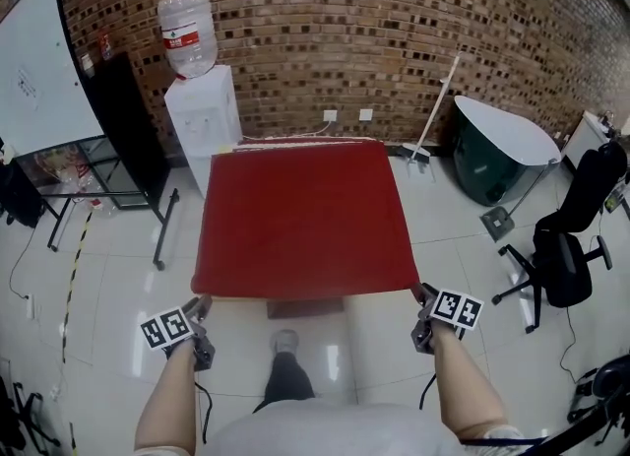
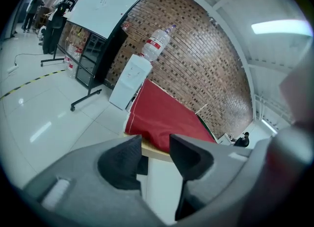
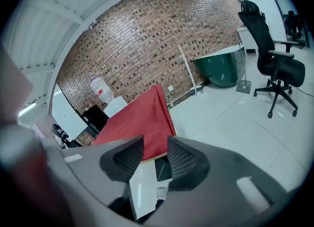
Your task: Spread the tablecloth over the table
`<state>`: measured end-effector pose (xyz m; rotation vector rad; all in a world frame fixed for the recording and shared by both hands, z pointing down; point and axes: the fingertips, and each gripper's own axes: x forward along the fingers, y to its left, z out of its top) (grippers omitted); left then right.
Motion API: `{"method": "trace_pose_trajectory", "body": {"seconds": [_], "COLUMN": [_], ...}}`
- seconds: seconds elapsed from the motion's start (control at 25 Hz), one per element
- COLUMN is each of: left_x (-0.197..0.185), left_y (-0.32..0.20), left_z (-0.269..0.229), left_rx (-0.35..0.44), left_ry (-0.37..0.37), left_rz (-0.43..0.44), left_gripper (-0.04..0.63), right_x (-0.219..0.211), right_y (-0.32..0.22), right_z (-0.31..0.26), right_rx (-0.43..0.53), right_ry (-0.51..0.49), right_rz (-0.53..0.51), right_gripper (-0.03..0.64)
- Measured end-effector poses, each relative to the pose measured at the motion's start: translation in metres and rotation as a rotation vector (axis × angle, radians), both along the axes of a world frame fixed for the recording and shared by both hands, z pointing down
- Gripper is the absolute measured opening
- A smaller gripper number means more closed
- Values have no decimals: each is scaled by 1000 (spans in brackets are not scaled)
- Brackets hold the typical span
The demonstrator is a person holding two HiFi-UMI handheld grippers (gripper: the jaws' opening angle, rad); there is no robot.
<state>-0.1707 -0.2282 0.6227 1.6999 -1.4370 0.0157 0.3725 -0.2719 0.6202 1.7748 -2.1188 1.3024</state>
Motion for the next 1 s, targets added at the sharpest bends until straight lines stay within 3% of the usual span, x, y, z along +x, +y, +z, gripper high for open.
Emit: {"method": "trace_pose_trajectory", "body": {"seconds": [0.08, 0.2, 0.4, 0.6, 0.8, 1.0], "left_x": [13, 49, 121, 172, 191, 174], "left_y": [8, 23, 58, 102, 146, 219], "left_z": [-11, -40, -101, -140, -159, -159], "left_rx": [33, 104, 204, 242, 271, 271], "left_ry": [16, 33, 21, 7, 35, 79], "left_rz": [19, 107, 338, 587, 698, 746], "left_gripper": [170, 131, 2, 2, 2, 2], "right_x": [-3, -28, -98, -168, -205, -251], "right_y": [9, 28, 75, 140, 188, 256], "right_z": [-16, -46, -101, -136, -148, -145], "right_rx": [42, 93, 159, 177, 176, 167], "right_ry": [14, 12, -18, -87, -112, -127], "right_rz": [4, -84, -353, -591, -653, -675], "right_gripper": [73, 2, 2, 2, 2, 2]}}
